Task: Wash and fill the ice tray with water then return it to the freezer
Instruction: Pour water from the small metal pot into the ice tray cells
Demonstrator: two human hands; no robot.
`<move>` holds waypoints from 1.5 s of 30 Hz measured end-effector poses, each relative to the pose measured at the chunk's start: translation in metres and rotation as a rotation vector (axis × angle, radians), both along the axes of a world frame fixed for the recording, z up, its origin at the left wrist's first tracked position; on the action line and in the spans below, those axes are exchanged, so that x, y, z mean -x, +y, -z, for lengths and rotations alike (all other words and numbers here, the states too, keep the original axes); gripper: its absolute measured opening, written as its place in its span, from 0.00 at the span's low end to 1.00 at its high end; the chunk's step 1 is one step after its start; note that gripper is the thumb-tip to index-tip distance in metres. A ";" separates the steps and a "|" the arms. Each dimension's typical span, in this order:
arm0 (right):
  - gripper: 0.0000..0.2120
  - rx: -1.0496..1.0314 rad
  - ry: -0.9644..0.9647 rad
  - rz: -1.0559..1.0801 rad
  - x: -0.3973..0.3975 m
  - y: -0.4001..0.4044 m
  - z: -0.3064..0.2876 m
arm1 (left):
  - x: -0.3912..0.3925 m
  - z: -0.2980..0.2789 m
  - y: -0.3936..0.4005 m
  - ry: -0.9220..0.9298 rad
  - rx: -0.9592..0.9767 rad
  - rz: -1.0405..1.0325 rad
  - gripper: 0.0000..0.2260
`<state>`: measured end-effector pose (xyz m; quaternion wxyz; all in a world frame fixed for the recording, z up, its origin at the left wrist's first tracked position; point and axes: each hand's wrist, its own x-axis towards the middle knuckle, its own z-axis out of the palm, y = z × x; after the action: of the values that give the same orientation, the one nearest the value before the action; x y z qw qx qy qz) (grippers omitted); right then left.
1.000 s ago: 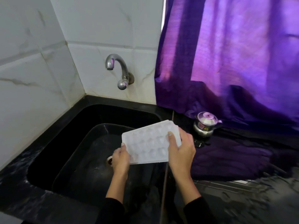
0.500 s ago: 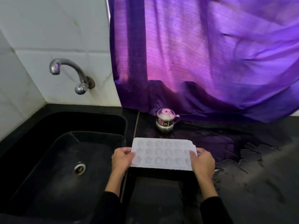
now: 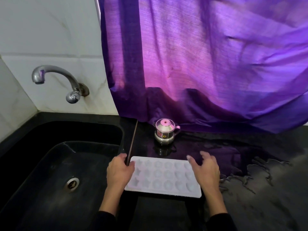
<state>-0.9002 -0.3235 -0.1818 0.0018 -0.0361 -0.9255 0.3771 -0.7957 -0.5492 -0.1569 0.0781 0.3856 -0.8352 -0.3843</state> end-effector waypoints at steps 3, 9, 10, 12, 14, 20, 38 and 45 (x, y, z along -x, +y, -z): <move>0.27 0.330 0.007 -0.080 0.043 -0.021 -0.013 | 0.027 -0.006 0.010 0.142 -0.029 0.059 0.22; 0.21 0.448 -0.203 -0.202 0.109 -0.071 -0.012 | 0.094 -0.004 0.043 0.113 -0.046 0.279 0.25; 0.21 0.446 -0.224 -0.218 0.113 -0.073 -0.009 | 0.100 -0.003 0.046 0.115 -0.054 0.302 0.23; 0.23 0.484 -0.255 -0.237 0.118 -0.073 -0.001 | 0.110 0.001 0.048 0.122 -0.084 0.324 0.23; 0.23 0.554 -0.259 -0.237 0.116 -0.071 0.003 | 0.116 0.008 0.049 0.137 -0.100 0.338 0.27; 0.19 0.604 -0.219 -0.147 0.102 -0.067 0.003 | 0.117 0.022 0.059 0.181 -0.154 0.350 0.37; 0.25 0.385 0.174 -0.029 0.017 0.051 -0.099 | 0.037 -0.014 0.162 0.508 -0.150 0.651 0.41; 0.17 0.171 0.070 -0.016 -0.015 0.075 -0.081 | 0.007 0.016 0.192 0.420 -0.312 0.679 0.41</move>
<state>-0.8848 -0.2480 -0.1013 0.0280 -0.0153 -0.8895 0.4559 -0.8026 -0.3576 -0.1729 0.0561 0.0094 -0.8127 -0.5799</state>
